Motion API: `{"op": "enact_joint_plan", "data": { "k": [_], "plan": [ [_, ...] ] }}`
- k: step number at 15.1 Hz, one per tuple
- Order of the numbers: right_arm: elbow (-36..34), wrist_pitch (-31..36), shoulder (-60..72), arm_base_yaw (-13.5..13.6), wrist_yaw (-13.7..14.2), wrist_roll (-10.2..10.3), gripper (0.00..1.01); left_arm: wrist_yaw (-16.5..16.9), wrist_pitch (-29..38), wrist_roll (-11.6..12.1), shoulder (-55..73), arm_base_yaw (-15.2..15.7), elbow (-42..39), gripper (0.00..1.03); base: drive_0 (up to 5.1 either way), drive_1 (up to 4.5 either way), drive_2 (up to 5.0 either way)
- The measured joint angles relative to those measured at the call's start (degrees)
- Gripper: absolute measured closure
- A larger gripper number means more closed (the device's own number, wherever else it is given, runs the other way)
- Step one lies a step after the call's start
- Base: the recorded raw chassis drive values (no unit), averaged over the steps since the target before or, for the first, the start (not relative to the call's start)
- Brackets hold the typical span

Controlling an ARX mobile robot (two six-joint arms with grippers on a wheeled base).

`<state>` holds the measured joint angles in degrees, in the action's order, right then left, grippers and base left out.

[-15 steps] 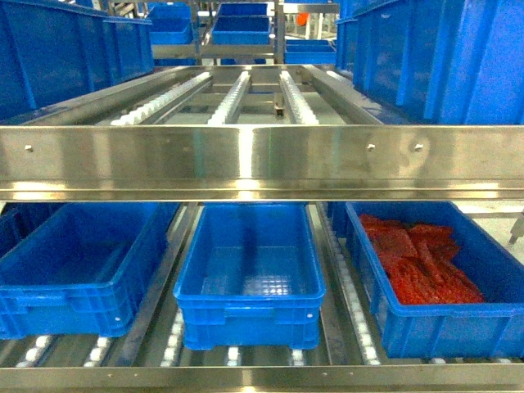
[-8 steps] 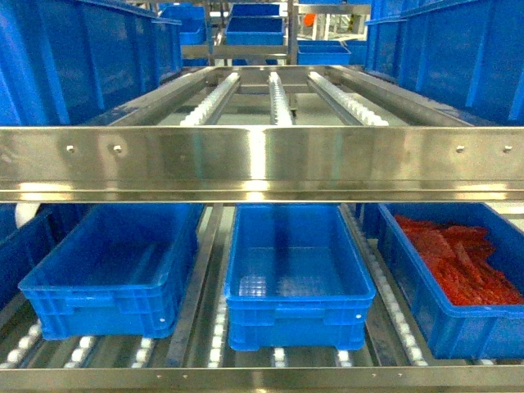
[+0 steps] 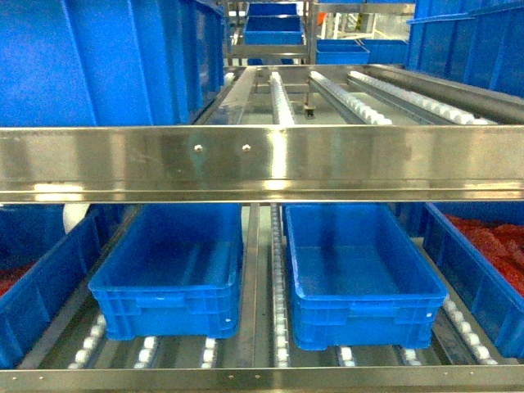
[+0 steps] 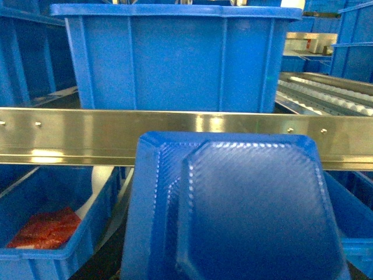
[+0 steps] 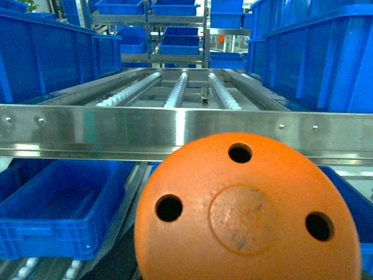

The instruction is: Sort blue parts and orange caps into right shelf containers

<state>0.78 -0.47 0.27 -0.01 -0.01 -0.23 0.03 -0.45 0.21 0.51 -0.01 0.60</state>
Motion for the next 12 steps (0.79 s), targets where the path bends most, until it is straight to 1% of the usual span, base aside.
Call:
{"op": "enact_joint_plan", "data": {
  "k": [3, 12],
  "plan": [
    [0.0, 0.2, 0.0, 0.0, -0.2, 0.0, 0.56, -0.4, 0.0, 0.0, 0.0, 0.0, 0.0, 0.60, 0.0, 0.00, 0.0],
    [0.0, 0.1, 0.0, 0.0, -0.2, 0.0, 0.56, -0.2, 0.1, 0.0, 0.0, 0.0, 0.0, 0.60, 0.0, 0.00, 0.0]
  ]
}}
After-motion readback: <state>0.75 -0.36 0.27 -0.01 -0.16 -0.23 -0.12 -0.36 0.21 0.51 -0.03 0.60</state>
